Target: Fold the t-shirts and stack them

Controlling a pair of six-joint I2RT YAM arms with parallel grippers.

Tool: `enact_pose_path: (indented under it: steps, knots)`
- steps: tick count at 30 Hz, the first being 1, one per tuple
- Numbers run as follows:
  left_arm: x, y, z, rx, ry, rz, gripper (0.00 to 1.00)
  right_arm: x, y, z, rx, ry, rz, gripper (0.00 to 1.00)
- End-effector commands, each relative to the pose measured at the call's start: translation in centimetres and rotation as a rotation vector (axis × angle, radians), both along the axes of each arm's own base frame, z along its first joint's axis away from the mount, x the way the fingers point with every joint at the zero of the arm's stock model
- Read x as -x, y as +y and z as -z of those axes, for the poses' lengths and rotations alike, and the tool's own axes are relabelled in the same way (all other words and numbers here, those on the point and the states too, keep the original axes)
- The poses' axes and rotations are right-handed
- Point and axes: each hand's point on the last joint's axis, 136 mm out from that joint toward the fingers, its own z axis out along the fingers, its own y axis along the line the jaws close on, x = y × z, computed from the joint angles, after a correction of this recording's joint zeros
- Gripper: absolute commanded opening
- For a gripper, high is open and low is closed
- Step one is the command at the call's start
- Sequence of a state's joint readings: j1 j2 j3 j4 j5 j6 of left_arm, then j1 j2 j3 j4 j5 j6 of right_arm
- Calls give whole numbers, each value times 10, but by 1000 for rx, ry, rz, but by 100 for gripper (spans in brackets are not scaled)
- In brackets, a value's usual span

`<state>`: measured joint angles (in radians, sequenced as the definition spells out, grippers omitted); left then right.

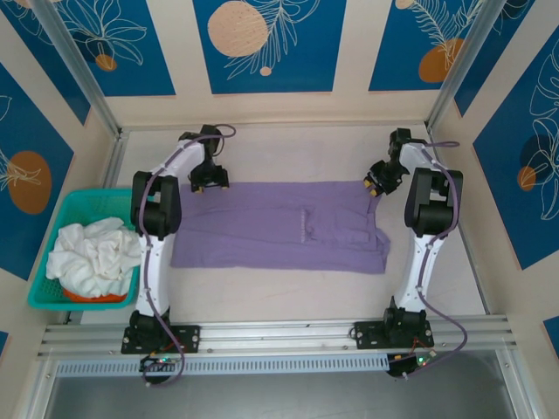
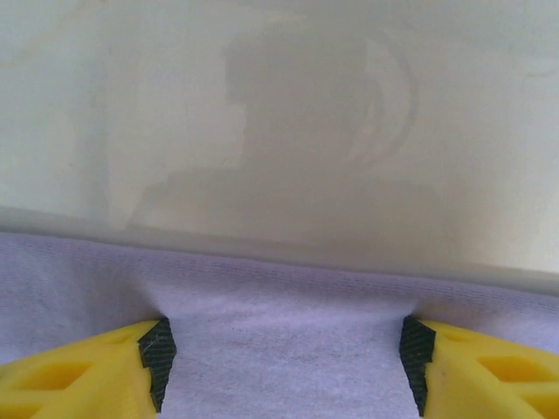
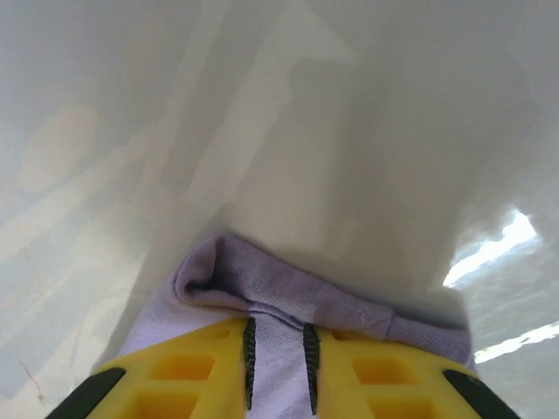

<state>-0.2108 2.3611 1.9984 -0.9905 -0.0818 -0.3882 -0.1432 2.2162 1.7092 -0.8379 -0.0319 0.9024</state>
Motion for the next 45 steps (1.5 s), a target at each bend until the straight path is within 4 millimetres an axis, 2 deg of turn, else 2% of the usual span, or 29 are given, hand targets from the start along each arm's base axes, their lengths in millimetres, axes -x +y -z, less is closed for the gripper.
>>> enact_pose_path:
  steps: [1,5,10,15,19,23,26,30,35,37,40,45]
  knots:
    - [0,18,8,-48,42,-20,76,3,-19,11,19,43,76,26]
    - [-14,9,-13,3,-13,-13,86,-4,-20,-5,14,-11,86,33]
    - [-25,-1,-52,66,-101,-2,96,-9,-14,-39,59,-102,59,38]
    - [-19,-14,-89,119,-170,13,98,7,6,-61,138,-100,-5,38]
    - [6,-32,-105,136,-194,26,99,31,30,-52,205,-19,-31,38]
    - [45,-55,-106,148,-178,84,99,43,52,-27,208,57,-30,38]
    - [80,-63,-101,133,-138,146,98,46,52,-11,249,150,6,38]
    - [126,-58,-90,111,-87,191,97,39,49,3,266,227,81,38]
    - [173,-40,-75,83,-28,167,97,4,51,19,235,196,140,38]
    - [184,-35,-72,74,-13,149,97,-14,53,22,250,180,126,38]
    - [196,-32,-71,66,4,128,97,-54,68,16,192,104,101,37]
    - [204,-30,-73,49,13,121,97,-123,109,10,53,-96,71,37]
